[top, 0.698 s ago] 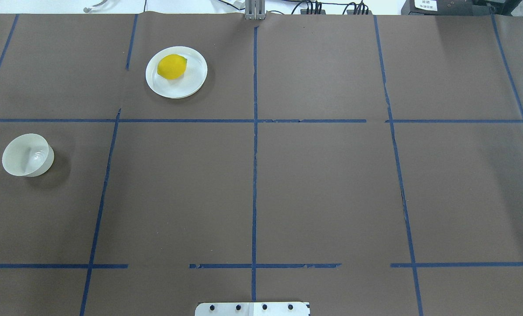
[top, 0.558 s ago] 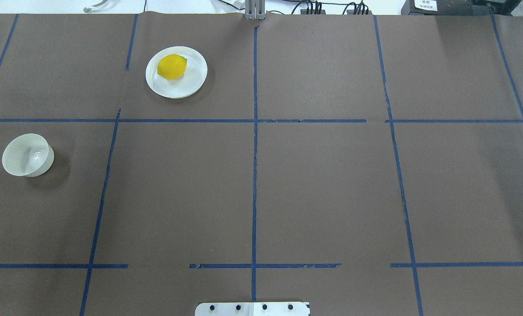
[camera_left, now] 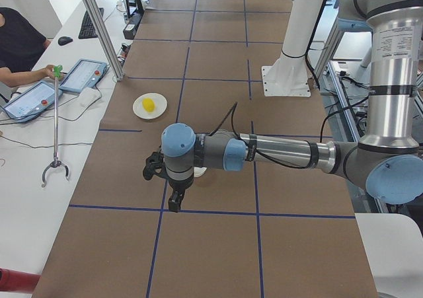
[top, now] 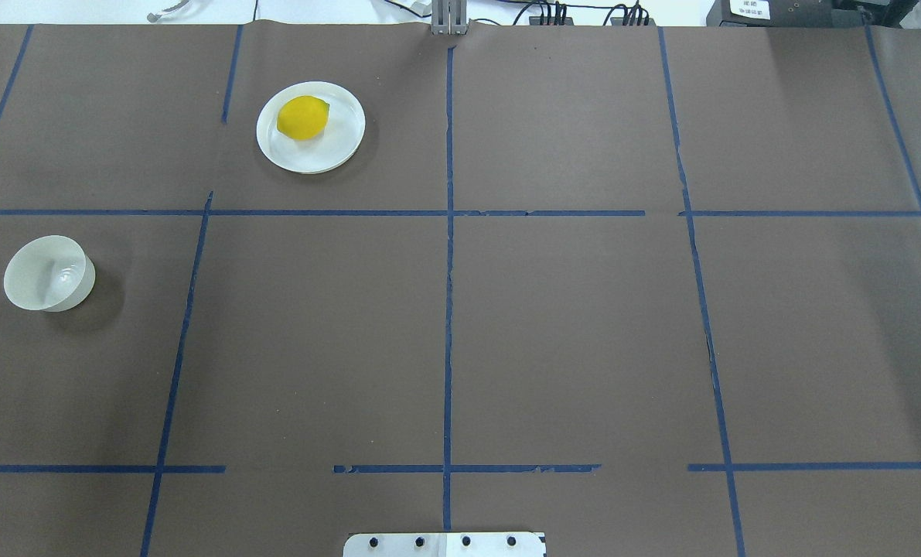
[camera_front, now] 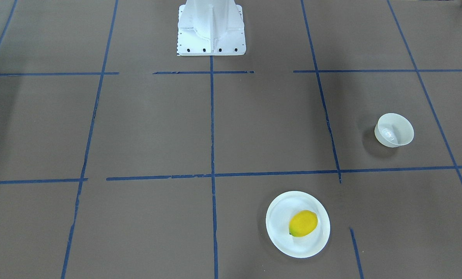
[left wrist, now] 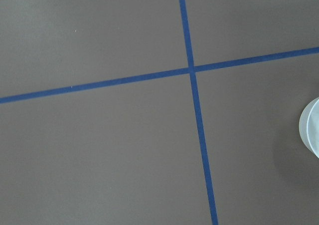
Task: Move lemon from plate to bowl
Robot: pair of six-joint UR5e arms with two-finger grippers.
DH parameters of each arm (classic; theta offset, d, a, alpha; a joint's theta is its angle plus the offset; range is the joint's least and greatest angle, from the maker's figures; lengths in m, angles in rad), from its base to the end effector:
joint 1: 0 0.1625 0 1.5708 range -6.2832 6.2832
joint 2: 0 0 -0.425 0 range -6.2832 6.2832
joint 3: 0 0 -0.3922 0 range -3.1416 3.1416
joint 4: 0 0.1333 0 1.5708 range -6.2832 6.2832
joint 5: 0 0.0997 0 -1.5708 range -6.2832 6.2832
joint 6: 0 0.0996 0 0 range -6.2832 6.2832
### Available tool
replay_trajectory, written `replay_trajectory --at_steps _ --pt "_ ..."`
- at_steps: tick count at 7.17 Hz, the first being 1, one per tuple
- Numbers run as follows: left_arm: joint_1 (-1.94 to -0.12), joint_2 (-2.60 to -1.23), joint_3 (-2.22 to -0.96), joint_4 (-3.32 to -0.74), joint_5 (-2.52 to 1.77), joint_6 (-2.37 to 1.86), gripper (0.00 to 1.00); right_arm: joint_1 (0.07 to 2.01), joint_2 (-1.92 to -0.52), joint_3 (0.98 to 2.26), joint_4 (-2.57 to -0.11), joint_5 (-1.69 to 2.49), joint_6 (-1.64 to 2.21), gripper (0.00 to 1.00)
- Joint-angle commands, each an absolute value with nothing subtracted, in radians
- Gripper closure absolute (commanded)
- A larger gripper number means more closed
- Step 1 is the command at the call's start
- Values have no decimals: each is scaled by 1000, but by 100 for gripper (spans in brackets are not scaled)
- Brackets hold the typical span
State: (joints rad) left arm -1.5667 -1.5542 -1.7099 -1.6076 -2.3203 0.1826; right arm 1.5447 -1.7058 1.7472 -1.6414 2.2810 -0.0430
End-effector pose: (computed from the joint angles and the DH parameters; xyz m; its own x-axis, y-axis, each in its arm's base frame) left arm -0.0634 -0.4925 0.5957 0.7187 0.2885 -0.6327 -0.1368 0.9507 0.2781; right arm 0.0571 -0.4337 0.6458 0.7566 -0.0437 0.6524 0.0587 0.9983 -0.0012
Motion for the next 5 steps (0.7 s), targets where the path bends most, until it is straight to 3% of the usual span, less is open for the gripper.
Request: replay_trajectory --at_steps 1,3,5 --pt "-1435 -1667 -1710 -1672 -2322 140 0 1545 -1706 1747 -1641 2281 -43 0" --pt "-1328 -1748 -1768 -1661 -2324 -41 0 1545 -1706 1747 -1641 2280 -43 0" --pt "-1174 -1906 -1705 -1660 -2318 -270 0 1545 -1706 1747 -1641 2281 -43 0"
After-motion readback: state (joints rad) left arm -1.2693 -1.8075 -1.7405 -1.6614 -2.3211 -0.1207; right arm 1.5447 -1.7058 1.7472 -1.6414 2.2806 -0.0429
